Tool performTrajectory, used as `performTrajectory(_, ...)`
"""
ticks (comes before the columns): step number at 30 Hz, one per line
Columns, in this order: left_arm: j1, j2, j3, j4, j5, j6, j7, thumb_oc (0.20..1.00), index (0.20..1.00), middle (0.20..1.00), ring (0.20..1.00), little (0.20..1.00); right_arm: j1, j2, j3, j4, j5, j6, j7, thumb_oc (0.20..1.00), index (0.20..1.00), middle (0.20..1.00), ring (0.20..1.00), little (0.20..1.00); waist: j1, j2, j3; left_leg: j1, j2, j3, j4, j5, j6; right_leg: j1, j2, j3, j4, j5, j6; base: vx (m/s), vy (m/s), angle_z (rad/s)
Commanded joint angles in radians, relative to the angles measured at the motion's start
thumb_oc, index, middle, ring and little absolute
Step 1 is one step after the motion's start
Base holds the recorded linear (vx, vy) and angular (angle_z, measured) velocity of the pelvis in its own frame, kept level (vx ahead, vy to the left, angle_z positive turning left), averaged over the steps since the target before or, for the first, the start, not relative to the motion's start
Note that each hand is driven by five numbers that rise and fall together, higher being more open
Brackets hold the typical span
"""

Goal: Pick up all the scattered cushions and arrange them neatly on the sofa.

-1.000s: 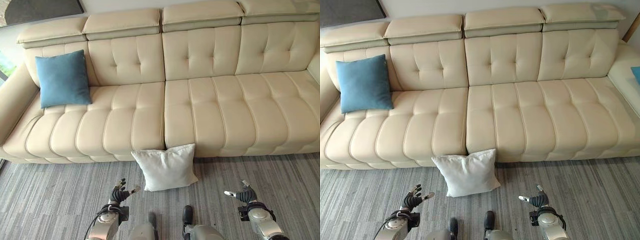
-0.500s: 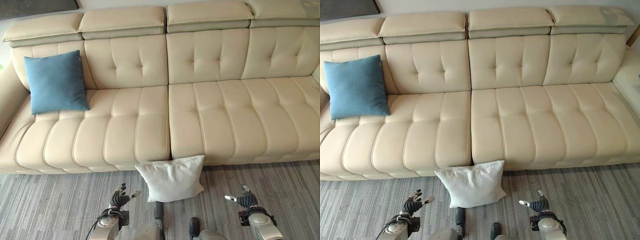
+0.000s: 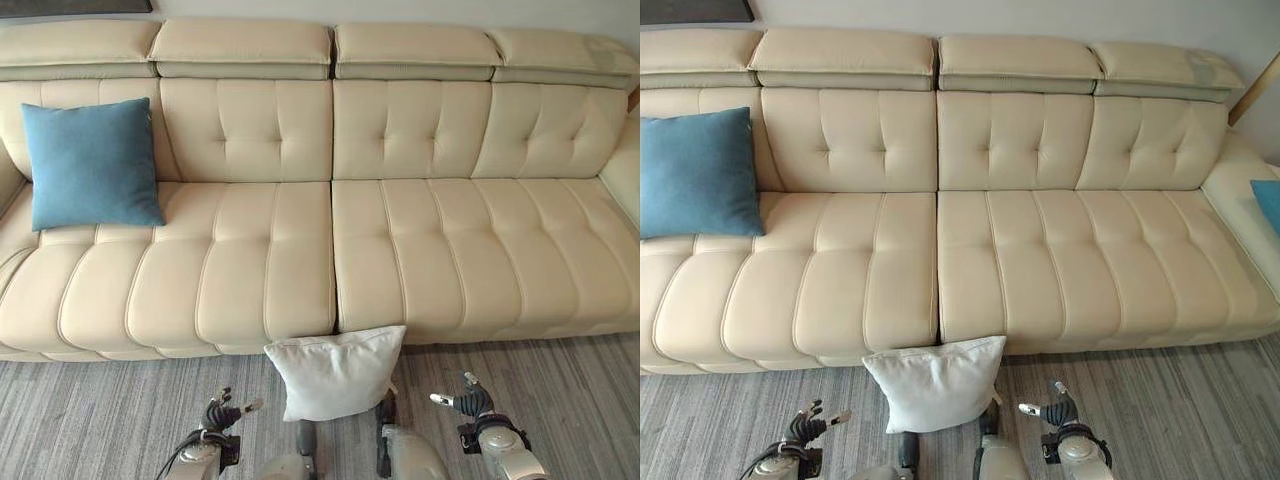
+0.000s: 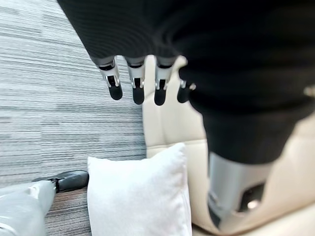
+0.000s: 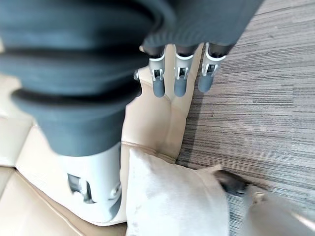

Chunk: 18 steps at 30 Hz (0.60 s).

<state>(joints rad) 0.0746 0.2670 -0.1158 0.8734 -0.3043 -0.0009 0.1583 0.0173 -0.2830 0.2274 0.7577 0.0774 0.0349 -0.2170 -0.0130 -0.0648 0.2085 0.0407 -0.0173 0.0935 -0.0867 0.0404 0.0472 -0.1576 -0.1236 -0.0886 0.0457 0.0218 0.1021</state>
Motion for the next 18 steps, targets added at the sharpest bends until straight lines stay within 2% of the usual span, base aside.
performTrajectory(1,-0.062,-0.011,-0.010,0.032,-0.021,-0.023,0.009,1.000,1.000,1.000,1.000,1.000,-0.040,-0.038,0.009,-0.012,-0.008,-0.012,-0.020,1.000,1.000,1.000,1.000,1.000,0.005,0.019,-0.009,0.008,0.030,0.004,0.006,-0.067,-0.049,0.140,0.034,-0.012,-0.019,-0.057,0.004,0.12,-0.076,-0.01)
performTrajectory(7,-0.120,-0.022,-0.021,0.188,0.007,-0.015,0.019,1.000,1.000,1.000,1.000,1.000,-0.096,-0.015,0.050,0.144,0.019,-0.010,-0.016,1.000,1.000,1.000,1.000,1.000,0.004,0.027,-0.004,0.004,0.039,-0.016,-0.001,-0.068,-0.059,0.150,0.041,-0.023,-0.025,-0.073,-0.005,0.06,-0.055,0.10)
performTrajectory(10,-0.184,-0.021,-0.035,0.242,-0.008,-0.018,0.043,1.000,1.000,1.000,1.000,1.000,-0.170,-0.012,0.066,0.223,0.042,-0.008,-0.033,1.000,1.000,1.000,1.000,1.000,0.008,0.033,0.039,-0.060,0.039,-0.029,0.016,-0.059,-0.061,0.083,0.042,-0.023,0.000,-0.076,-0.013,-0.15,-0.037,0.05)
performTrajectory(11,-0.244,-0.008,-0.051,0.262,-0.027,-0.029,0.067,1.000,1.000,1.000,1.000,1.000,-0.239,-0.022,0.079,0.255,0.066,-0.010,-0.057,1.000,1.000,1.000,1.000,1.000,0.014,0.034,0.086,-0.157,0.039,-0.041,0.062,-0.052,-0.063,-0.008,0.041,-0.021,0.039,-0.071,-0.020,-0.26,-0.043,0.01)
performTrajectory(12,-0.245,-0.008,-0.050,0.263,-0.027,-0.029,0.067,1.000,1.000,1.000,1.000,1.000,-0.240,-0.022,0.079,0.256,0.066,-0.010,-0.057,1.000,1.000,1.000,1.000,1.000,0.014,0.034,0.084,-0.163,0.039,-0.041,0.065,-0.053,-0.063,-0.014,0.041,-0.021,0.041,-0.071,-0.020,-0.29,-0.043,0.10)
performTrajectory(16,-0.415,0.072,-0.075,0.300,-0.053,-0.060,0.124,1.000,1.000,1.000,1.000,1.000,-0.434,-0.068,0.089,0.317,0.143,-0.028,-0.116,1.000,1.000,1.000,1.000,1.000,0.023,0.031,0.150,-0.419,0.036,-0.055,0.180,-0.036,-0.076,-0.239,0.031,-0.028,0.131,-0.057,-0.033,-0.18,-0.038,0.21)
performTrajectory(17,-0.416,0.072,-0.075,0.301,-0.053,-0.060,0.124,1.000,1.000,1.000,1.000,1.000,-0.435,-0.068,0.089,0.317,0.143,-0.028,-0.116,1.000,1.000,1.000,1.000,1.000,0.022,0.031,0.149,-0.422,0.036,-0.055,0.181,-0.037,-0.076,-0.242,0.030,-0.028,0.132,-0.057,-0.033,-0.16,-0.019,0.10)
performTrajectory(18,-0.475,0.105,-0.081,0.301,-0.070,-0.068,0.141,1.000,1.000,1.000,1.000,1.000,-0.507,-0.090,0.084,0.330,0.183,-0.040,-0.142,1.000,1.000,1.000,1.000,1.000,0.021,0.031,0.179,-0.501,0.033,-0.057,0.216,-0.034,-0.079,-0.320,0.026,-0.035,0.165,-0.055,-0.035,-0.10,-0.006,0.06)
